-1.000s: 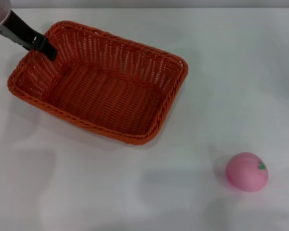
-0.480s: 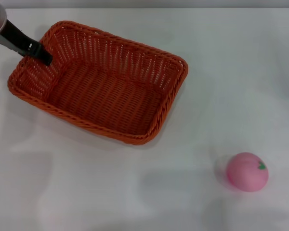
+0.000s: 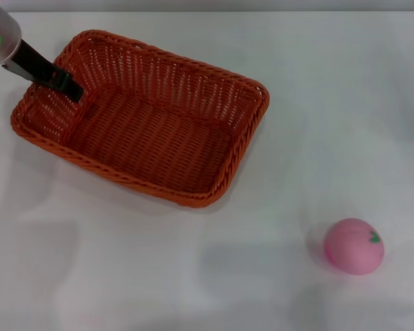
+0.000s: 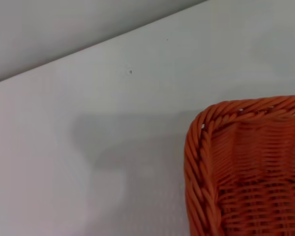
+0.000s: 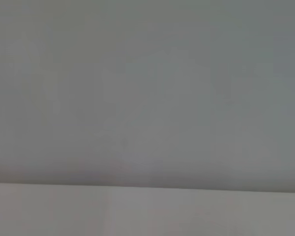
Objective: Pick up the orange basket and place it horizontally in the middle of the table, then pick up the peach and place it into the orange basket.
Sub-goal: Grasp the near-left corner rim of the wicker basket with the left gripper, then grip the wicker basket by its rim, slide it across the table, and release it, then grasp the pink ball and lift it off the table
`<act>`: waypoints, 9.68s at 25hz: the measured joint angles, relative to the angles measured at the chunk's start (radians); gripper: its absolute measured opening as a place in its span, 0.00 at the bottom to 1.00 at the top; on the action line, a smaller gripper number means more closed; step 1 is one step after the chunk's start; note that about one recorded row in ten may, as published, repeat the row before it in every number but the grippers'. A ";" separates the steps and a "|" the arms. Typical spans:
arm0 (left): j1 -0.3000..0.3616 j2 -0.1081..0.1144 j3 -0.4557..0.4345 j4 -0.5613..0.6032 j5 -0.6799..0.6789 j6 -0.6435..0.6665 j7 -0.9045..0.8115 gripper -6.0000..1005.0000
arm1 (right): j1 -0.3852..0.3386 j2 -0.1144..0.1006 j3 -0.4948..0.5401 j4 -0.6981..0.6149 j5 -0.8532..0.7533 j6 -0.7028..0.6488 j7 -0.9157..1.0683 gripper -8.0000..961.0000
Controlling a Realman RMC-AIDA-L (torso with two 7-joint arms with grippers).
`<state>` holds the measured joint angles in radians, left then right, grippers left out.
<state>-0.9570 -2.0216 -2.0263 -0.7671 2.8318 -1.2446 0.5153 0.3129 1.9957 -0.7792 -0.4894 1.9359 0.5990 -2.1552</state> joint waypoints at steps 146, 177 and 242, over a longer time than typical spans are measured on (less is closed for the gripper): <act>0.599 -0.061 0.497 -0.629 -0.475 0.192 -0.556 0.15 | 0.016 -0.011 -0.038 -0.038 -0.103 -0.005 0.067 0.89; 0.622 -0.060 0.487 -0.598 -0.530 0.208 -0.544 0.17 | 0.026 -0.019 -0.038 -0.038 -0.115 -0.005 0.078 0.89; 0.879 -0.062 0.235 -0.911 -0.540 0.247 -0.418 0.43 | 0.015 -0.027 -0.029 -0.039 -0.120 -0.002 0.093 0.89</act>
<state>-0.0776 -2.0839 -1.7917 -1.6780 2.2917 -0.9981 0.0977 0.3278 1.9685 -0.8080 -0.5280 1.8161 0.5966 -2.0620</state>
